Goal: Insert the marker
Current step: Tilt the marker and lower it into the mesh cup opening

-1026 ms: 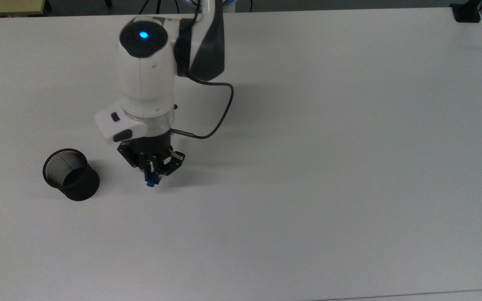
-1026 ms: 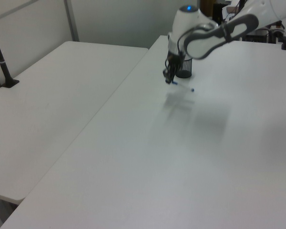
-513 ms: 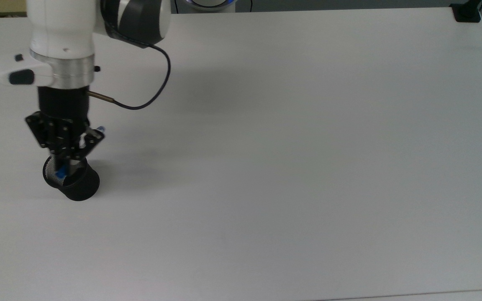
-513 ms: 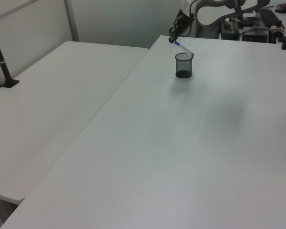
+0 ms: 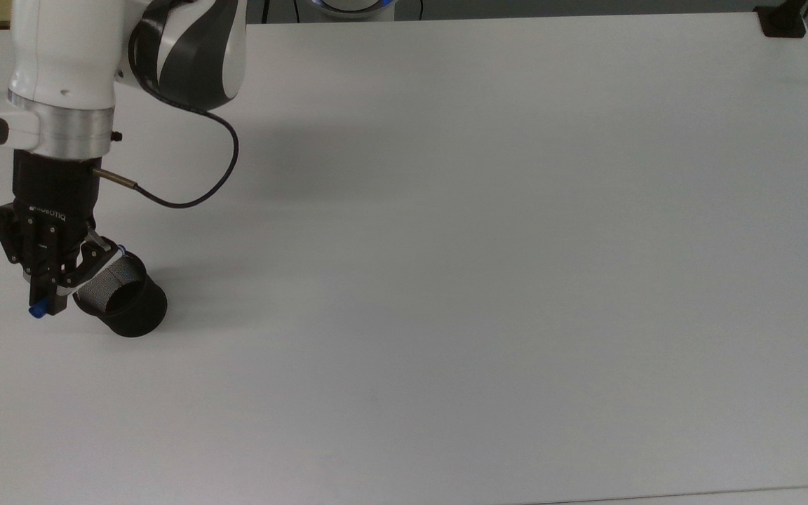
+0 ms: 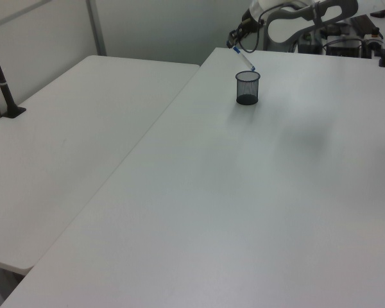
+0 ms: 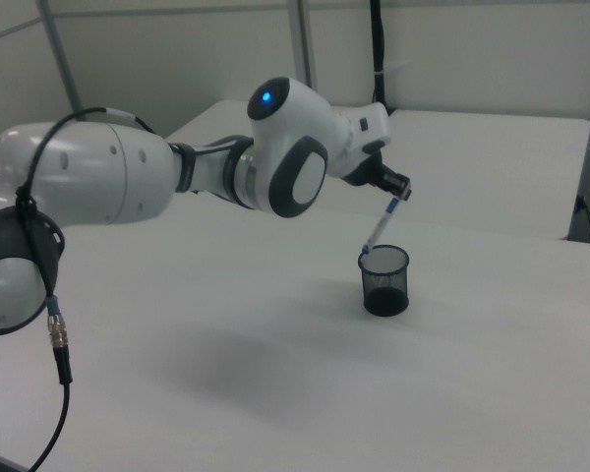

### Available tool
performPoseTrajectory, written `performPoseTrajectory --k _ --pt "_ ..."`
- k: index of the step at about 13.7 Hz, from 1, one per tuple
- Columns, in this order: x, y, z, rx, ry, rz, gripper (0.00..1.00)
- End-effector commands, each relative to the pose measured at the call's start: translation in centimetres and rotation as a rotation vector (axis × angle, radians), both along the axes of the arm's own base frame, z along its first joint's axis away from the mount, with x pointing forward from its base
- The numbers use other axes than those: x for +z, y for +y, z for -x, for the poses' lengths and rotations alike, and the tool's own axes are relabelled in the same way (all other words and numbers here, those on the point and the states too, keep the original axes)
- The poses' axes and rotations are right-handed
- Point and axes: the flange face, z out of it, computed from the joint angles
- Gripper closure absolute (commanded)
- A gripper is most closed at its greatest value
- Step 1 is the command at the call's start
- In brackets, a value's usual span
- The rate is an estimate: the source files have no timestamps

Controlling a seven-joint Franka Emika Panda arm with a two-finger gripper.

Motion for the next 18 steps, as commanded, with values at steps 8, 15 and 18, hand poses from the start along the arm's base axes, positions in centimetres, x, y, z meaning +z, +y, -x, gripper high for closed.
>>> performPoseTrajectory --k 8,15,18 --pt "-2.0 -0.7 0.1 0.008 0.016 0.021 0.58" --pt "-1.7 0.4 -0.2 0.012 0.008 0.002 0.13" --pt "-1.8 5.7 -1.2 0.079 0.033 -0.009 0.0"
